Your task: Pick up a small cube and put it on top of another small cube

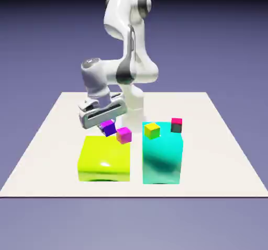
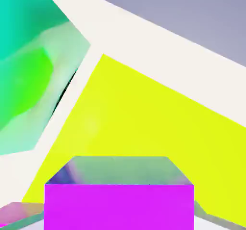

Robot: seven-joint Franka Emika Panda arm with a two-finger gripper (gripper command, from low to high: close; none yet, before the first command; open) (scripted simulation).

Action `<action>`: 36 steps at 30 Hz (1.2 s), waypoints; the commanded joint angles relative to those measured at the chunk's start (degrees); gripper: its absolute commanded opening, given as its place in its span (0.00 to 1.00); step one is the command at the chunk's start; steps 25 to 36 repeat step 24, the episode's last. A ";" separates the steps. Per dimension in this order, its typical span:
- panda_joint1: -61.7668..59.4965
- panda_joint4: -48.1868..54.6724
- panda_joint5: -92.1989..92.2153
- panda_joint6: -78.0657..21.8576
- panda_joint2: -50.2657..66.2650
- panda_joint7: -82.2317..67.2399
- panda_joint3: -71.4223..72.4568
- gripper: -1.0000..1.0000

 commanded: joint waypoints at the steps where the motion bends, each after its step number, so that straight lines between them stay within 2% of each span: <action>1: -0.03 -1.39 -1.17 -0.41 -2.08 2.37 0.64 0.00; 12: -0.37 -16.11 -12.12 -5.24 -24.07 26.46 7.45 0.00; 13: -0.37 -16.11 -12.12 -5.24 -24.08 26.46 7.45 0.00; 20: -0.77 -20.84 -13.39 12.04 -11.49 26.53 6.25 0.00; 21: -0.77 -20.85 -13.39 12.04 -11.49 26.53 6.25 1.00; 24: -0.65 -19.48 -13.02 7.07 -15.11 26.51 6.60 1.00; 36: -0.65 -19.48 -13.02 7.07 -15.11 26.51 6.60 1.00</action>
